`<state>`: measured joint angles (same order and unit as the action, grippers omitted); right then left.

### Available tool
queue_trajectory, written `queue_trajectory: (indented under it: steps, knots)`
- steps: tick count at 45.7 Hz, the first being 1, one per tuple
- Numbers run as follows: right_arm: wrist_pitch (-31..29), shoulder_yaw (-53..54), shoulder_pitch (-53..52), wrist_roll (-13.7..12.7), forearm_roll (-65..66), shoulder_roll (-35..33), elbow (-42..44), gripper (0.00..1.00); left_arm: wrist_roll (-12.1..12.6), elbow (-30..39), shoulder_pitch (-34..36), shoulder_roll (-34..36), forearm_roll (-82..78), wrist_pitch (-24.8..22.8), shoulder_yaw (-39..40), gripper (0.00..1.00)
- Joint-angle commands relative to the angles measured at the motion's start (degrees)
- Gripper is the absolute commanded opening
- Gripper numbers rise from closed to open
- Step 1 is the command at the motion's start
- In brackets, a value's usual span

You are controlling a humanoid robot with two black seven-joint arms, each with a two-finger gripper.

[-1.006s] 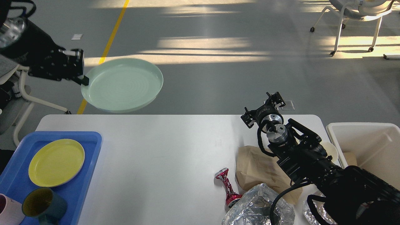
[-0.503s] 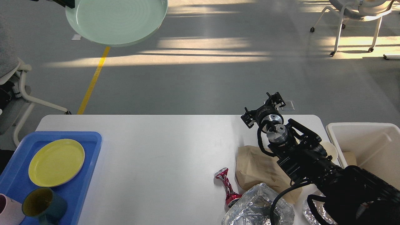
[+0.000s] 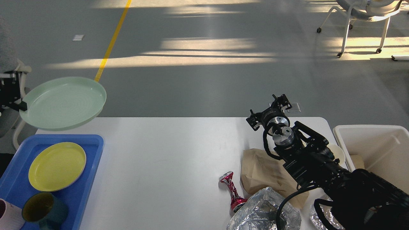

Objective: Tidy desktop
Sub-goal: 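Lift the pale green plate up with the left gripper, then lower the plate onto the yellow plate in the tray and release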

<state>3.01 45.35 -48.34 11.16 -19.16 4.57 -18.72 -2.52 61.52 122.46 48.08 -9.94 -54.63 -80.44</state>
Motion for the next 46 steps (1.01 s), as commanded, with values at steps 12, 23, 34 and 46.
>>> queue_trajectory:
  steps: [12, 23, 34, 46]
  knots:
    - [0.0, 0.0, 0.0, 0.0, 0.0, 0.0, 0.0, 1.0, -0.4, -4.2, -27.3, 1.4, 1.8, 29.2, 6.4, 0.0]
    - [0.0, 0.0, 0.0, 0.0, 0.0, 0.0, 0.0, 1.0, 0.3, -9.1, -40.5, 0.8, 1.9, 40.7, 14.2, 0.0]
    - [0.0, 0.0, 0.0, 0.0, 0.0, 0.0, 0.0, 1.0, 0.4, -11.7, -49.6, -1.8, 1.9, 48.1, 19.4, 0.0]
    - [0.1, 0.0, 0.0, 0.0, 0.0, 0.0, 0.0, 1.0, 0.4, -11.7, -53.7, -4.5, 1.8, 50.1, 22.7, 0.07]
